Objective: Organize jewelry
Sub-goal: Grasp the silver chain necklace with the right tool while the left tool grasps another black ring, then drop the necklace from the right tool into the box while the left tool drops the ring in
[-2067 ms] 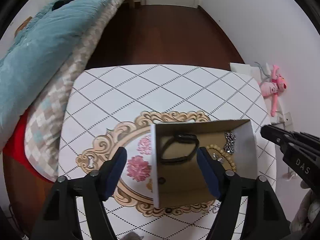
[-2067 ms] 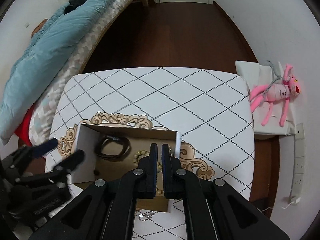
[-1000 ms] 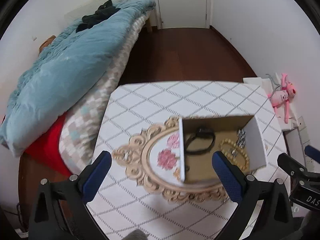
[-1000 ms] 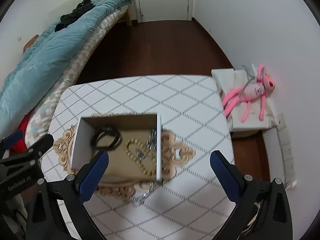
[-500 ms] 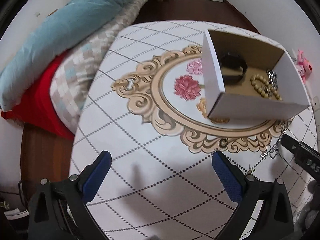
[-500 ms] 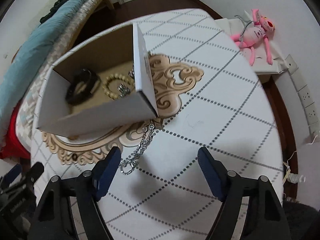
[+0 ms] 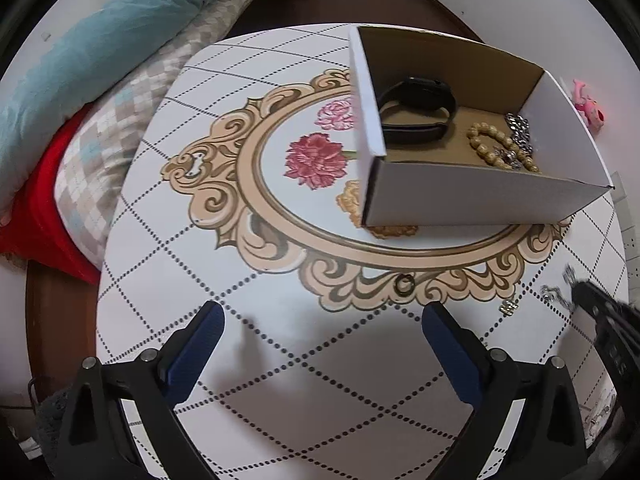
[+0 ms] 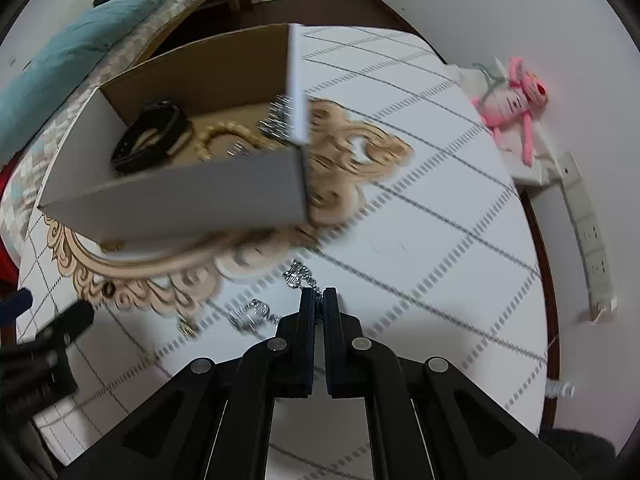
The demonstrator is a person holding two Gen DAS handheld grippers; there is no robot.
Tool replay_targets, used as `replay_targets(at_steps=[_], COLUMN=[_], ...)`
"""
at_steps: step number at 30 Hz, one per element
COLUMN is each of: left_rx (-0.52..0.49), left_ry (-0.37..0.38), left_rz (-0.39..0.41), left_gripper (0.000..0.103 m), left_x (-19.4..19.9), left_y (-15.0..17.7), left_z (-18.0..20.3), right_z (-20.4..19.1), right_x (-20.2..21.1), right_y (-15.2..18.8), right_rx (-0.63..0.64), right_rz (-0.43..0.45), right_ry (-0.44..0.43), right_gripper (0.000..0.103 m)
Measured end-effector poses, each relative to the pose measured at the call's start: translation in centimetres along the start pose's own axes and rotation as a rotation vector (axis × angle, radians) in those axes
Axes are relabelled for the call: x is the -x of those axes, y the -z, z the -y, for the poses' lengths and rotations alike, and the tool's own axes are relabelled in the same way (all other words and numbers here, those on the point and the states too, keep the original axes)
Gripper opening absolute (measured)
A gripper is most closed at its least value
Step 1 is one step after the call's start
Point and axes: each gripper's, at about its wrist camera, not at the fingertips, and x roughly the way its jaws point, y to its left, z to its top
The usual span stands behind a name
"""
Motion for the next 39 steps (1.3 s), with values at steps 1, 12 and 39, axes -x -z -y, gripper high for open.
replay_targets(at_steps=[1,12,39], left_rx=[-0.004,-0.067,-0.105], left_ry=[0.004,0.047,0.123], left_rz=[0.0,0.005,0.163], left_gripper=[0.101,0.055,0.01], left_x=[0.0,-0.6,6.7], left_y=[0.0,0.0,0.5], left_z=[0.2,2.9,2.8], right_z=[0.6,4.6,2.3], right_x=[0.2,0.7,6.6], right_y=[0.2,2.0,0.1], right_rx=[-0.013,-0.111,-0.082], right_rz=[-0.002,-0.019,0.09], right_ry=[-0.003,-0.012,-0.13], right_gripper=[0.004,0.004,0.004])
